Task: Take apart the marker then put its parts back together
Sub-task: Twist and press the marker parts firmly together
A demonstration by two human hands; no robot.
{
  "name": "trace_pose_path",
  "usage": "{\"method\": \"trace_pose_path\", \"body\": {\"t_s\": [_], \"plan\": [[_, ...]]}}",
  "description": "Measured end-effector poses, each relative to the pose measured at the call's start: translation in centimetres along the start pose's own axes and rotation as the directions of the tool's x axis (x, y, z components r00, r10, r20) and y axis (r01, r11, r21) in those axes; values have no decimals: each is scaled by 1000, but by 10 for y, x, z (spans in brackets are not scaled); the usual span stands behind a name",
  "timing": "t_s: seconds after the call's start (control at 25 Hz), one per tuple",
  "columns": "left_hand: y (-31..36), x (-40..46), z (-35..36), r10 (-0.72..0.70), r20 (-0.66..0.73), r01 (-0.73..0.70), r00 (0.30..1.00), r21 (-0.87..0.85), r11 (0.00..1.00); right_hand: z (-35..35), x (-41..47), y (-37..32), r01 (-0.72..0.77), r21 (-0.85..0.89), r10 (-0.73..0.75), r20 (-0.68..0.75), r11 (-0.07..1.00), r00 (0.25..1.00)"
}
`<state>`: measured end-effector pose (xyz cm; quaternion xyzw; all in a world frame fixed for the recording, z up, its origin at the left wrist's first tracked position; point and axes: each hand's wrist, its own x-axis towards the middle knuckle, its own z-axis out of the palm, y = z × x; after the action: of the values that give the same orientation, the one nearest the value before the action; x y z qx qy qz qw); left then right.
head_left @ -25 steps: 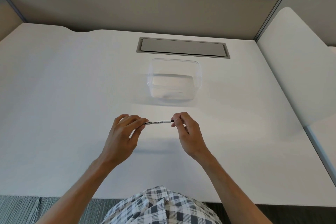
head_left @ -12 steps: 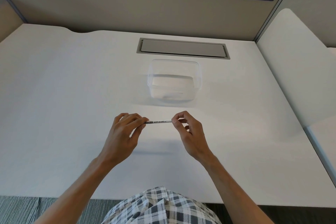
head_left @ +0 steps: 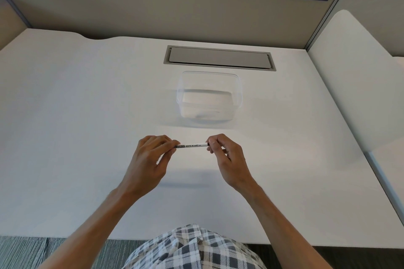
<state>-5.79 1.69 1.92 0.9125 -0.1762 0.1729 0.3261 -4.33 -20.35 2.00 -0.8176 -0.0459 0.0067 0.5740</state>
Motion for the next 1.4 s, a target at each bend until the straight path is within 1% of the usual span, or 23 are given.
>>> {"method": "trace_pose_path", "body": {"t_s": [0.12, 0.32, 0.48, 0.56, 0.64, 0.76, 0.88, 1.16, 1.24, 1.32, 1.4], "plan": [[2, 0, 0, 16, -1, -16, 1000, 14, 1000, 0, 1, -2, 7, 33, -7, -5, 999, 1000], [4, 2, 0, 46, 18, -47, 999, 46, 998, 2, 2, -1, -90, 113, 91, 0, 989, 996], [2, 3, -1, 34, 35, -36, 999, 58, 998, 2, 3, -2, -148, 79, 147, 19, 986, 989], [1, 3, -1, 21, 35, -23, 999, 60, 998, 1, 2, -2, -133, 98, 134, -10, 986, 991], [0, 4, -2, 12, 29, -13, 1000, 57, 998, -1, 0, -1, -81, 112, 83, -18, 990, 996], [-1, 4, -2, 9, 22, -10, 1000, 56, 998, -3, -1, 1, -31, 80, 30, 8, 996, 1000], [-1, 4, -3, 14, 15, -15, 1000, 56, 998, -3, -2, 4, -9, 39, 8, 33, 999, 999], [1, 3, -2, 73, 0, -72, 997, 85, 994, 2, 1, 3, -60, 72, 58, 29, 996, 998], [0, 2, -2, 73, 3, -73, 997, 86, 994, 2, 2, 3, -97, 67, 95, 40, 993, 995], [-1, 2, -3, 67, 8, -67, 998, 83, 994, 3, 2, 1, -137, 47, 135, 38, 990, 990], [-1, 2, -3, 57, 10, -58, 998, 82, 995, 3, 1, 1, -115, 1, 115, 21, 993, 993]]}}
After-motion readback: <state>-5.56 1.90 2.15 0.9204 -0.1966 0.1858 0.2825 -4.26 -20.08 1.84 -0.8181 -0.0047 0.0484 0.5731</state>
